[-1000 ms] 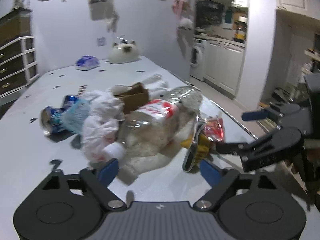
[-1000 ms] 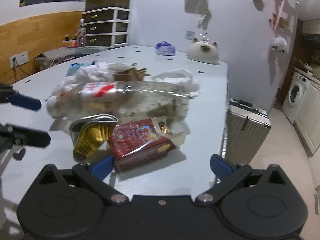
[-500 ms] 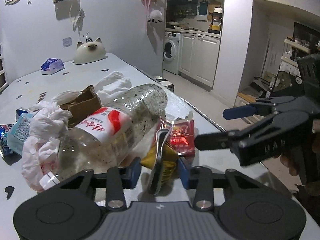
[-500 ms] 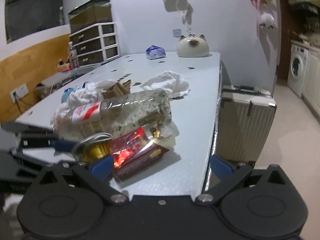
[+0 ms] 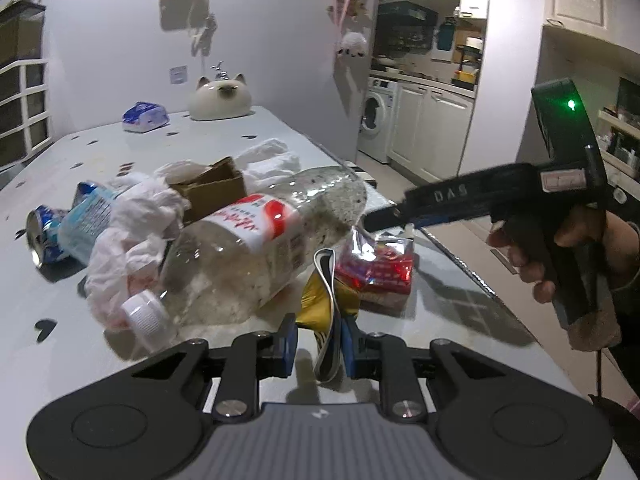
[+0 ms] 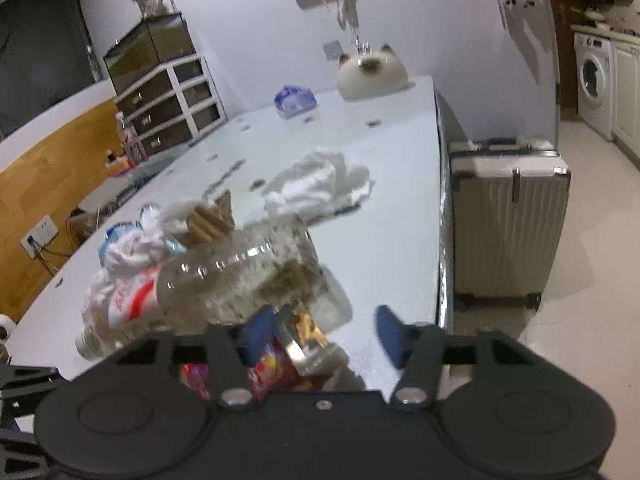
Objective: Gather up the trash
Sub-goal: 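Grasp the gold can with the left tool while the right tool reaches the red wrapper, then grasp the red snack wrapper with the right tool and lift it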
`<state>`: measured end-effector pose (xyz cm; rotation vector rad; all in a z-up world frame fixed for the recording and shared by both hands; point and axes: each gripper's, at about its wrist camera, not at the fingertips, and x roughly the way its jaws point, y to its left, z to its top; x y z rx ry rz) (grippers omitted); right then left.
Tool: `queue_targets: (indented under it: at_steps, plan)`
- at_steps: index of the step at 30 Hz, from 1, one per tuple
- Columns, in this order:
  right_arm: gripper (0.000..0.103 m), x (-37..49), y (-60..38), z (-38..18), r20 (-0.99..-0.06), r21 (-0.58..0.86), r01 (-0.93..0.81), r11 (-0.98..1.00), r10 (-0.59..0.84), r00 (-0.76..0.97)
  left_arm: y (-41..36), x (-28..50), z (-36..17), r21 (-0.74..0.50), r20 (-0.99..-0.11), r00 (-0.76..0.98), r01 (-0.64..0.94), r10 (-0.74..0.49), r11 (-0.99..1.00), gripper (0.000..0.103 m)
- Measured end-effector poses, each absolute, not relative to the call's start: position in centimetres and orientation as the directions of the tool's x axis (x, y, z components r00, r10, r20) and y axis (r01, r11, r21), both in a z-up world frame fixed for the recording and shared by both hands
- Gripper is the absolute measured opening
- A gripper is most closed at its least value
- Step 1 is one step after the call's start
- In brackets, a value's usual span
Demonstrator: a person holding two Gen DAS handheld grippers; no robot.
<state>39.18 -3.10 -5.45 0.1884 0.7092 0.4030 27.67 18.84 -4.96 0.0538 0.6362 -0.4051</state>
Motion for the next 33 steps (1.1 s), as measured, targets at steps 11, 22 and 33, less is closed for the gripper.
queue_targets:
  at_steps: [11,22,33]
  plan:
    - [0.051,31.1,-3.1,-5.0,-0.627,0.302,-0.435,0.848,0.521,0.579,18.7,26.5,-5.3,-0.093,-0.574,0.744,0.355,-0.341,0.93,0.024]
    - [0.082,26.4,-3.9,-2.6,-0.567,0.109,-0.698,0.708,0.621,0.541,19.9,23.5,-4.6,-0.134,-0.543,0.773,0.305,-0.327,0.943,0.024]
    - [0.076,29.7,-0.4,-5.3,-0.652,-0.017,-0.807,0.59,0.606,0.457,20.0,21.5,-4.6,-0.16,-0.559,0.783,0.223,-0.274,0.962,0.024]
